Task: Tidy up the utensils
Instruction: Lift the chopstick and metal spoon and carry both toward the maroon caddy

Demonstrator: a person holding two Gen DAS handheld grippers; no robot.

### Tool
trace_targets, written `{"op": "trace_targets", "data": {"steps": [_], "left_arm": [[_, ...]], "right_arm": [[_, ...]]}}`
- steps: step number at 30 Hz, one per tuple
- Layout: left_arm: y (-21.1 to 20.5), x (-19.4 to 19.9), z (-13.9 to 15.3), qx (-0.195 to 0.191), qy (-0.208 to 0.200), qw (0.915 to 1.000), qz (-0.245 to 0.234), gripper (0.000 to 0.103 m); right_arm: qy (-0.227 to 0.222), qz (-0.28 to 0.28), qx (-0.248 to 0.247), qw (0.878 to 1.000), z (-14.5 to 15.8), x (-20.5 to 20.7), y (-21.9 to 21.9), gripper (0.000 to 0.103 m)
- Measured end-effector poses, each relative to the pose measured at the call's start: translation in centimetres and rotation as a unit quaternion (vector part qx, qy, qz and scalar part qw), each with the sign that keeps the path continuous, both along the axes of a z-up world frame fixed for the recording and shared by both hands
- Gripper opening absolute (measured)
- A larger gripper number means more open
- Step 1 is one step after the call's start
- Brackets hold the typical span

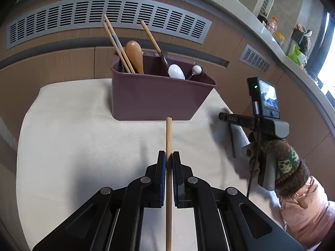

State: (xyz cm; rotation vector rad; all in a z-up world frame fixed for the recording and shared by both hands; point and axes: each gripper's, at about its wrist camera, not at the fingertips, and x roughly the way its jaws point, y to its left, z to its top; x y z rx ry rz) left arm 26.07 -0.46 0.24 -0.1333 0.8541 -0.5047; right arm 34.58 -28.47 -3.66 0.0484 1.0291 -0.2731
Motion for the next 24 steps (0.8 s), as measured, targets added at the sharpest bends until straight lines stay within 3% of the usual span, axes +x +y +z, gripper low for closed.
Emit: {"op": "trace_targets", "data": {"steps": [2,7,15,20,24], "left_arm": [[0.2,-0.3,0.2,-0.005,-0.004,1.0000,0.000,0.006],[0.5,-0.9,0.6,-0.025,-0.008,0.9996,-0.002,0.006],[0.7,-2.6,2.9,-0.049,-0.030,0.9983,-0.004,0.006],[0.6,-3.7,4.5,-0.052,-0.049,0.9974,-0.009,0.006],[0.7,-3.9,5.2,-0.050,-0.055,0.9973,-0.003,0.006]], "right_arm": [[-0.006,0.017,-0.013,1.000,0.2,-0.4,0.5,0.026],[-0.043,0.080,0.025,0.996,3.1,-4.2,1.1,0.014],[-0.125,0.194,0.030,0.973,9.5,-12.1,4.1,0.004],[-0.131,0.222,0.054,0.965,10.7,-13.4,5.0,0.002],[-0.100,0.260,0.033,0.960,8.8,-12.3,6.1,0.005]]}}
